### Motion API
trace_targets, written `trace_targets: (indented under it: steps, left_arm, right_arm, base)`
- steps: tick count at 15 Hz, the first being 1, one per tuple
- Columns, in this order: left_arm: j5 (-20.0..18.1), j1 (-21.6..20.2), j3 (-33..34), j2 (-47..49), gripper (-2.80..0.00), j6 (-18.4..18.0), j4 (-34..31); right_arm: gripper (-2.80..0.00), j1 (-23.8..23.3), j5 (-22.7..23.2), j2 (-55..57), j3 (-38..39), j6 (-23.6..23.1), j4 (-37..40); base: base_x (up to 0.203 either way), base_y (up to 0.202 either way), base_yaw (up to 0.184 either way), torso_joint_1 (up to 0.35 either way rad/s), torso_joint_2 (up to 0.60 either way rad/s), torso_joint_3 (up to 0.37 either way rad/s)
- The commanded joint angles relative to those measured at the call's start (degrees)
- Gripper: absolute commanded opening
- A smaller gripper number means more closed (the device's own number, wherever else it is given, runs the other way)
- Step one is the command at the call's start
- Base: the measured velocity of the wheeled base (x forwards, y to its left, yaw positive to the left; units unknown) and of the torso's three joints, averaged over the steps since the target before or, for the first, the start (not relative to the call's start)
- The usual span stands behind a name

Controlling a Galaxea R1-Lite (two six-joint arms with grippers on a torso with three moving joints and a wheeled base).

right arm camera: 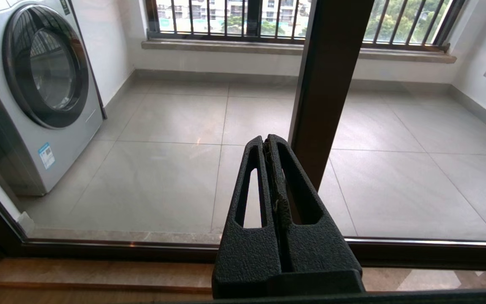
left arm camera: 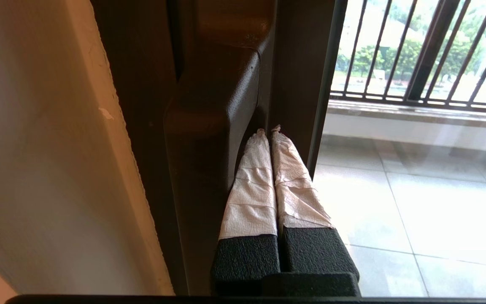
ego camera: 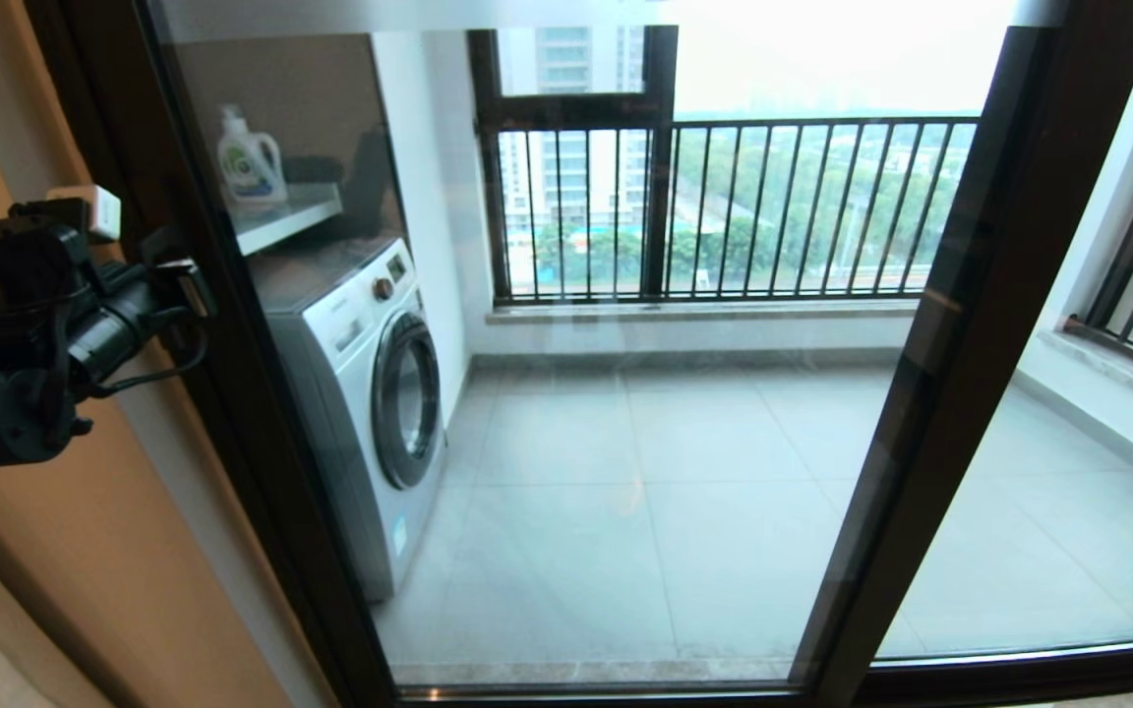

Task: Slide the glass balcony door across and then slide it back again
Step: Close the slid door

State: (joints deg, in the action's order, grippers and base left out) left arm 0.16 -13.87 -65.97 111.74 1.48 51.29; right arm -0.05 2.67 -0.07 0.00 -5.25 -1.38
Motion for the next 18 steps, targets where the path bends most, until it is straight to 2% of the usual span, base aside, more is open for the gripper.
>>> trace_targets:
  steps: [1,5,9,11,12,16,18]
  left_arm:
    - [0.1,2.9,0.1,-1.1,-2.8,0.1,0.4]
    - [0.2,8.3,1.7,-4.2,-2.8,0.1,0.3]
    - [-0.1,8.6,3.6,-6.0,-2.8,0.4,0.2]
    - [-3.0,8.3,8.0,-8.4,-2.8,0.4,0.2]
    - [-5.1,7.1,10.3,-10.0,-2.8,0.4,0.3]
    - [-13.8,-2.3,16.0,-14.2,-2.8,0.5,0.4]
    - [-15.5,-5.4,17.1,-14.5,-2.8,0.6,0.4]
  right_arm:
    - [-2.8,0.0,0.1,0.1,0.7,0.0,0.0]
    - [-2.8,0.0,0.1,0.0,0.7,-0.1,0.0]
    - [-2.8,0.0,0.1,0.1,0.7,0.0,0.0]
    - [-2.8,0.0,0.1,0.1,0.7,-0.1,0.0]
    - [-2.8,0.0,0.1,0.0,0.7,-0.1,0.0]
    - [-2.8,0.0,0.1,0.1,0.7,-0.1,0.0]
    - [-2.8,0.0,0.1,0.1,0.7,0.0,0.0]
  base:
    - [0.0,0.0,0.0,0.0,0.0,0.0]
    - [0.0,0.0,0.0,0.0,0.0,0.0]
    - [0.0,0.0,0.0,0.0,0.0,0.0]
    - [0.0,0.0,0.0,0.0,0.0,0.0]
    - [0.0,0.0,0.0,0.0,0.0,0.0]
    - [0.0,0.0,0.0,0.0,0.0,0.0]
    - [0.0,0.0,0.0,0.0,0.0,0.0]
